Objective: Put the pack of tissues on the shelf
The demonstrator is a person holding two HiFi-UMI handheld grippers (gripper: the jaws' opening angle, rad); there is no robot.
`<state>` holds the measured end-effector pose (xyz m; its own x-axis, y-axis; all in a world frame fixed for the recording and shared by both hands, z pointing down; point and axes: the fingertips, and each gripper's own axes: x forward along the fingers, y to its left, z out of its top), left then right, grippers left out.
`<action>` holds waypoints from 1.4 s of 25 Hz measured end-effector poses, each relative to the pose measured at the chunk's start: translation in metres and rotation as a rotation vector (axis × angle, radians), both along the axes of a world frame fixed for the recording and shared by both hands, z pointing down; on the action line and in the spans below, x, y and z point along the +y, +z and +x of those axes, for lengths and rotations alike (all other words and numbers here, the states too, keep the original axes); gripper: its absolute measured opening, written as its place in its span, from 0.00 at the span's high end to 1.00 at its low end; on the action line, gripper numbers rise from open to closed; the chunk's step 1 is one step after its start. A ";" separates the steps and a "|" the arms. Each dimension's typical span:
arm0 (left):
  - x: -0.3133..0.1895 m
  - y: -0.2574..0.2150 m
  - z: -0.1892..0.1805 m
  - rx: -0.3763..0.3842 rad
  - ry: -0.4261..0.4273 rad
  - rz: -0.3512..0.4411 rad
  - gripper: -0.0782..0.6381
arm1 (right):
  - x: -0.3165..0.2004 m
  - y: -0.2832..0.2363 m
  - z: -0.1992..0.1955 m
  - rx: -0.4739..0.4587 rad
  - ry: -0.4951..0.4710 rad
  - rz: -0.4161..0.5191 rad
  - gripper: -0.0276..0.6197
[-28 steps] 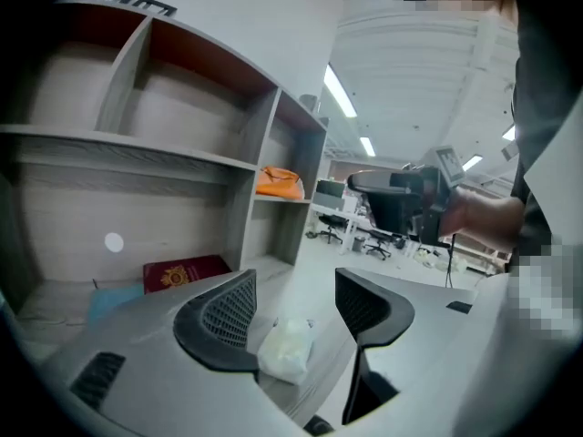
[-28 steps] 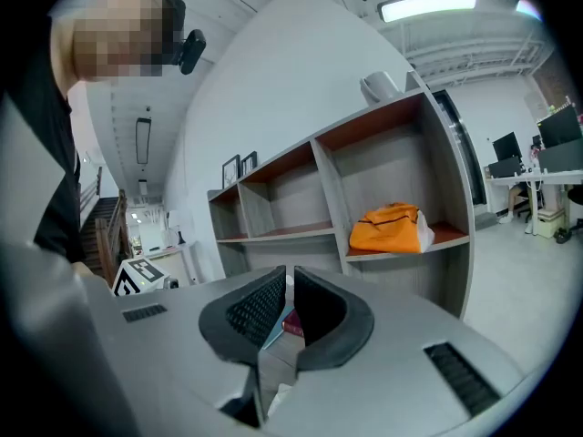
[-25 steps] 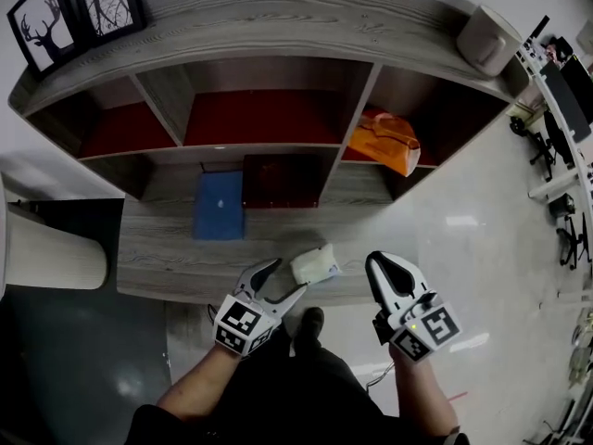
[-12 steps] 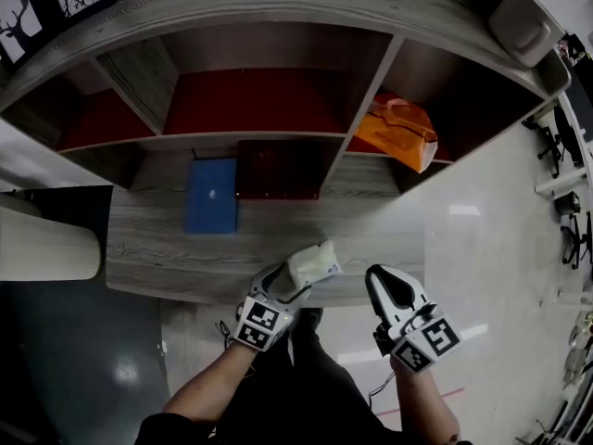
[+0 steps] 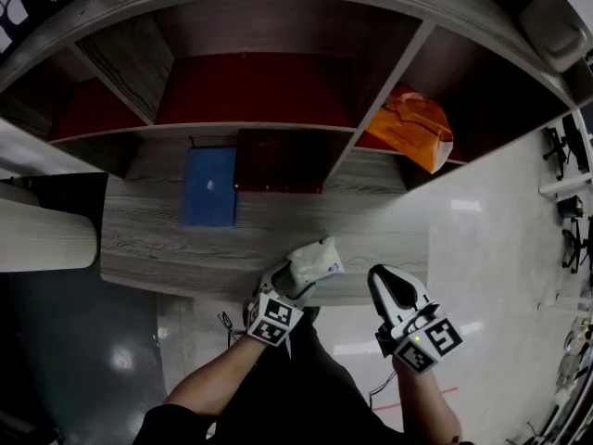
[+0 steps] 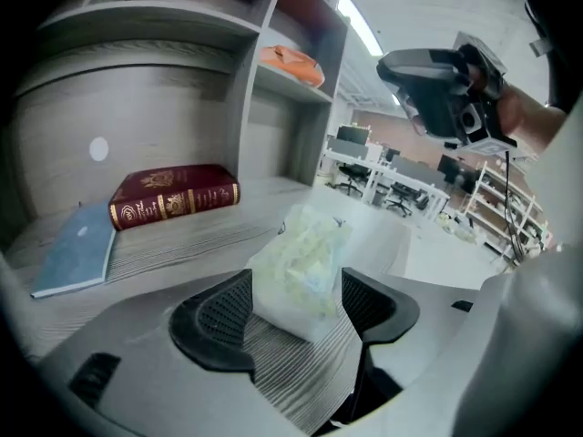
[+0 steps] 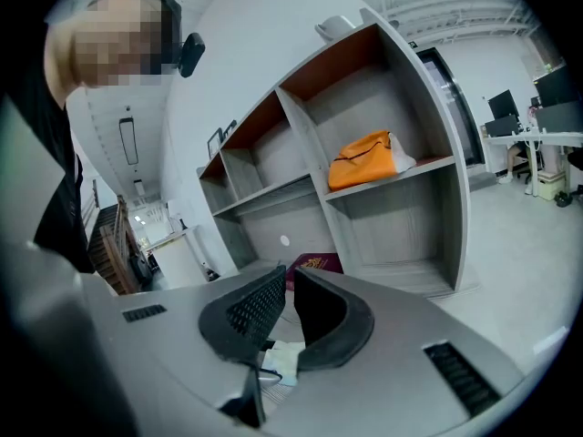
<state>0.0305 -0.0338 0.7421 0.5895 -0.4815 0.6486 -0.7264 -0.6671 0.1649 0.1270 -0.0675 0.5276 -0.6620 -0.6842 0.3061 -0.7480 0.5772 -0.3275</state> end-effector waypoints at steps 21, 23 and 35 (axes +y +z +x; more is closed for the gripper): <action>-0.013 -0.058 -0.007 -0.011 -0.085 0.070 0.79 | 0.001 -0.053 0.010 -0.038 -0.044 0.085 0.90; -0.014 -0.076 -0.008 -0.004 -0.097 0.086 0.79 | 0.001 -0.061 0.013 -0.046 -0.049 0.101 0.90; -0.026 -0.185 -0.040 -0.030 -0.183 0.184 0.80 | 0.004 -0.085 0.011 -0.064 -0.103 0.145 0.90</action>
